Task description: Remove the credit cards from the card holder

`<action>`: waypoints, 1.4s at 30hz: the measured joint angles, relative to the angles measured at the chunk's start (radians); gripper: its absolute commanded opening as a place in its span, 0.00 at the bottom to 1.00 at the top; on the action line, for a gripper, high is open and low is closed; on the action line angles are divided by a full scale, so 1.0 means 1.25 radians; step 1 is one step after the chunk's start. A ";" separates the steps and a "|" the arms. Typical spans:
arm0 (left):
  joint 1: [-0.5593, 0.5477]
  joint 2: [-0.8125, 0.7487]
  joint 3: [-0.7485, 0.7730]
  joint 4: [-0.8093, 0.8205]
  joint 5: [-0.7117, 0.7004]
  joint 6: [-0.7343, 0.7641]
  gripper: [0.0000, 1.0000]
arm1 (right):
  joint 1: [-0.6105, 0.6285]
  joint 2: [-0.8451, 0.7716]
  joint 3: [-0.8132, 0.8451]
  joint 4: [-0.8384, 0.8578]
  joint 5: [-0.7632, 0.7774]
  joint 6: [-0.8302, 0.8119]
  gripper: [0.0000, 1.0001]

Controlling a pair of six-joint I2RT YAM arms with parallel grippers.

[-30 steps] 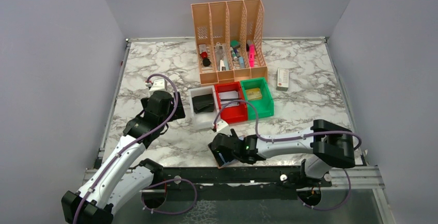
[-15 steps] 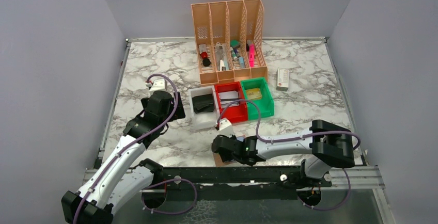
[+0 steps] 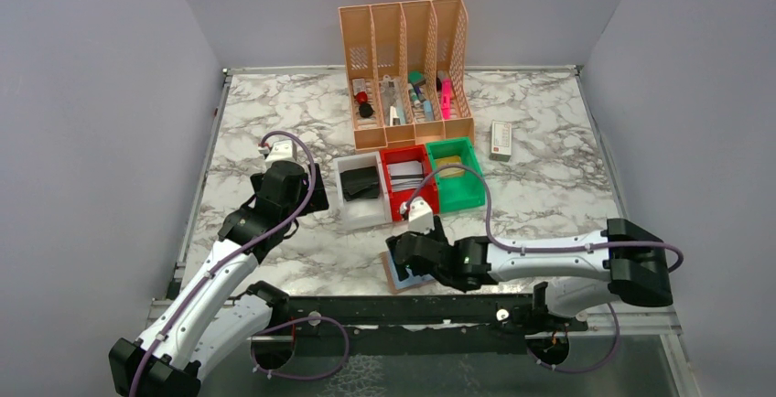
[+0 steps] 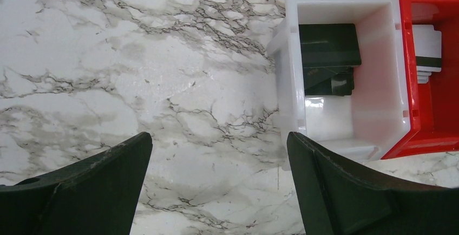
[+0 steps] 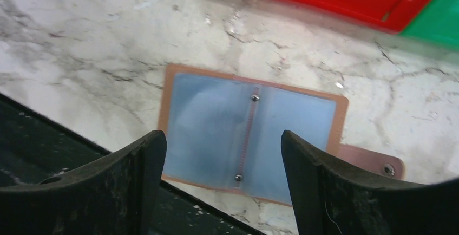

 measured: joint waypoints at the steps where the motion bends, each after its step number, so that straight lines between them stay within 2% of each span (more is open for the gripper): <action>1: 0.000 0.000 0.000 0.000 0.001 0.000 0.99 | -0.002 -0.002 -0.005 -0.008 0.010 0.004 0.85; 10: 0.000 0.000 -0.005 0.001 0.012 0.000 0.99 | -0.045 0.082 -0.045 -0.094 0.038 0.069 0.89; 12: 0.000 0.000 -0.005 0.001 0.013 0.000 0.99 | -0.049 0.093 -0.044 -0.087 0.037 0.077 0.85; 15: 0.000 0.000 -0.005 0.001 0.014 0.000 0.99 | -0.050 0.102 -0.044 -0.068 0.034 0.075 0.69; 17: 0.000 -0.001 -0.005 0.001 0.015 0.000 0.99 | -0.050 0.109 -0.044 -0.048 0.027 0.074 0.62; 21: 0.000 -0.004 -0.005 0.001 0.016 0.000 0.99 | -0.050 0.113 -0.048 -0.017 0.010 0.070 0.55; 23: 0.000 -0.004 -0.005 0.001 0.017 0.000 0.99 | -0.050 0.112 -0.052 -0.005 0.000 0.065 0.55; 25: 0.000 -0.004 -0.005 0.001 0.018 0.000 0.99 | -0.050 0.110 -0.055 0.003 -0.006 0.061 0.57; 30: 0.000 -0.004 -0.009 0.004 0.020 0.000 0.99 | -0.051 0.105 -0.057 0.001 -0.008 0.049 0.71; 35: 0.000 -0.004 -0.013 0.006 0.024 0.000 0.99 | -0.055 0.085 -0.045 -0.043 0.016 0.041 0.81; 39: 0.000 -0.004 -0.013 0.006 0.026 0.000 0.99 | -0.056 -0.023 -0.030 -0.072 0.072 0.010 0.88; 42: 0.000 -0.004 -0.013 0.006 0.026 0.002 0.99 | -0.087 -0.140 -0.022 -0.059 0.102 -0.038 0.89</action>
